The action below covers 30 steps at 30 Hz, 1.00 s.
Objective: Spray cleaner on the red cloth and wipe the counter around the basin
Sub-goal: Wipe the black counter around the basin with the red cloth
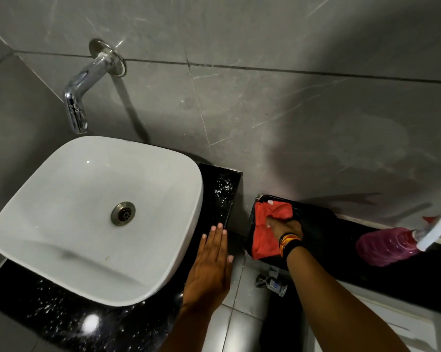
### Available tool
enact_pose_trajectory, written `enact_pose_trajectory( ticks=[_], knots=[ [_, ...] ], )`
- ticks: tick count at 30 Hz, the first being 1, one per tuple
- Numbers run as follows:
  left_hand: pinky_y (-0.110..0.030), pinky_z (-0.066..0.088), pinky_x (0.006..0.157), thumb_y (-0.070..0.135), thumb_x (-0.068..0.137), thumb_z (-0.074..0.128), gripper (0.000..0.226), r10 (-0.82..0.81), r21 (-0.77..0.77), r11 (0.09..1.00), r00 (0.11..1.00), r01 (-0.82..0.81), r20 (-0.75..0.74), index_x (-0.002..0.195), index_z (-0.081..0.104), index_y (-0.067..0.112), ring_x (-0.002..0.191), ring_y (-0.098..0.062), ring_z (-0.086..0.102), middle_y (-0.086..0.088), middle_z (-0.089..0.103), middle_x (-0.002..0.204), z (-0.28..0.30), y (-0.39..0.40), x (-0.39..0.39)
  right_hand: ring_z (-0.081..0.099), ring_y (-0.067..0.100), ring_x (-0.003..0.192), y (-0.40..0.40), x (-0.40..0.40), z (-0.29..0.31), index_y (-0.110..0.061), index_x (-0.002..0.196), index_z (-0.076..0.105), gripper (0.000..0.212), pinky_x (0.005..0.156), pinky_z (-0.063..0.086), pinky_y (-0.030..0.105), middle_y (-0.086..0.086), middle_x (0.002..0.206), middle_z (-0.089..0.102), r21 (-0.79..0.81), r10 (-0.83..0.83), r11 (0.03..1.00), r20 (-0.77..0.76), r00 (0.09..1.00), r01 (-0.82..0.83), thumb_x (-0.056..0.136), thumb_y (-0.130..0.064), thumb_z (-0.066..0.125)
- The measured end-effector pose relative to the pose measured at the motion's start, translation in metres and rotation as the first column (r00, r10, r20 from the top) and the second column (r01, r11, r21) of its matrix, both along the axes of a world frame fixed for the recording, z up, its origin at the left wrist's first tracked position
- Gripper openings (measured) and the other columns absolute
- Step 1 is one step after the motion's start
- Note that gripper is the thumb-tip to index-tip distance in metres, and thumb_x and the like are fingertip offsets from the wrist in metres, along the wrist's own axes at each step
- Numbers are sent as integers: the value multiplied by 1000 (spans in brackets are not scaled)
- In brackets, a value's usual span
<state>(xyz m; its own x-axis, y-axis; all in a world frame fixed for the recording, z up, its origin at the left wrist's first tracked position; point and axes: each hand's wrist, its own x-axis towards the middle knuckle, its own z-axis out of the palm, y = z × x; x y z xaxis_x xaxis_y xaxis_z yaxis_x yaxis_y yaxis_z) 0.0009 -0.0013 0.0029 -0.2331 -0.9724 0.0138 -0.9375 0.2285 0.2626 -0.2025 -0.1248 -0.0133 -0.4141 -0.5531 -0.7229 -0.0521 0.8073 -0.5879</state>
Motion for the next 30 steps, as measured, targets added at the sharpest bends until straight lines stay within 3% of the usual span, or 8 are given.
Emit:
enact_pose_trajectory(
  ticks=[7, 9, 11, 14, 17, 19, 24, 30],
  knots=[
    [-40, 10, 128, 35, 109, 20, 60, -4, -3, 1000, 1000, 4, -6, 160, 18, 4, 159, -21, 4, -9, 10, 172, 0, 1, 0, 73, 32, 80, 7, -5, 43, -1, 104, 75, 29, 83, 63, 50, 13, 90, 76, -232, -96, 959, 273, 957, 162, 78, -13, 77],
    [-41, 11, 128, 33, 109, 22, 60, -7, -12, 1000, 1000, 7, 0, 160, 19, 4, 159, -21, 5, -9, 10, 171, 1, 0, -2, 70, 28, 79, 2, 1, 68, -1, 101, 73, 23, 87, 61, 52, 11, 88, 74, -418, 48, 908, 181, 982, 33, 80, -9, 76],
    [-41, 11, 128, 32, 108, 25, 59, 4, -4, 1000, 1000, -4, 11, 160, 20, 3, 159, -21, 5, -9, 11, 171, 0, 2, 0, 68, 27, 84, -8, 18, 89, -6, 95, 69, 21, 84, 59, 47, 11, 93, 72, -603, 214, 755, -145, 966, -258, 77, -9, 79],
    [-38, 6, 128, 33, 108, 24, 60, 21, -9, 1000, 1000, -21, 18, 161, 17, 5, 159, -17, -2, -7, 8, 172, 3, 2, -2, 61, 35, 104, -32, 47, 113, -11, 115, 62, 50, 86, 52, 40, 16, 114, 64, -487, 200, 447, -763, 614, -750, 72, -24, 85],
    [-35, 2, 128, 33, 109, 24, 60, 25, 2, 1000, 999, -25, 27, 161, 13, 7, 159, -16, -6, -6, 4, 172, 5, 4, -3, 42, 35, 135, -53, 71, 104, -18, 147, 46, 78, 110, 38, 46, 13, 152, 44, -97, 466, 180, -868, 171, -979, 81, -42, 78],
    [-36, 2, 128, 33, 109, 24, 60, 27, 10, 1000, 999, -28, 46, 162, 11, 7, 159, -17, -6, -6, 1, 172, 5, 3, -1, 34, 31, 143, -60, 79, 84, -21, 152, 42, 67, 115, 30, 44, 7, 161, 36, 67, 534, 34, -845, -38, -997, 92, -37, 66],
    [-39, 4, 128, 32, 109, 25, 60, 25, 17, 1000, 999, -26, 48, 161, 9, 6, 159, -18, -8, -8, -2, 172, 6, 0, -2, 39, 29, 142, -73, 80, 65, -25, 152, 44, 58, 107, 36, 43, 1, 163, 37, 127, 385, -72, -911, -145, -989, 95, -19, 57],
    [-39, 5, 130, 32, 109, 23, 60, 28, 15, 999, 999, -28, 27, 161, 11, 5, 159, -19, -6, -8, 1, 172, 7, 2, -2, 36, 32, 145, -93, 92, 65, -21, 148, 50, 59, 113, 34, 46, 3, 164, 36, 66, 430, -94, -897, -100, -993, 92, -5, 55]
  ],
)
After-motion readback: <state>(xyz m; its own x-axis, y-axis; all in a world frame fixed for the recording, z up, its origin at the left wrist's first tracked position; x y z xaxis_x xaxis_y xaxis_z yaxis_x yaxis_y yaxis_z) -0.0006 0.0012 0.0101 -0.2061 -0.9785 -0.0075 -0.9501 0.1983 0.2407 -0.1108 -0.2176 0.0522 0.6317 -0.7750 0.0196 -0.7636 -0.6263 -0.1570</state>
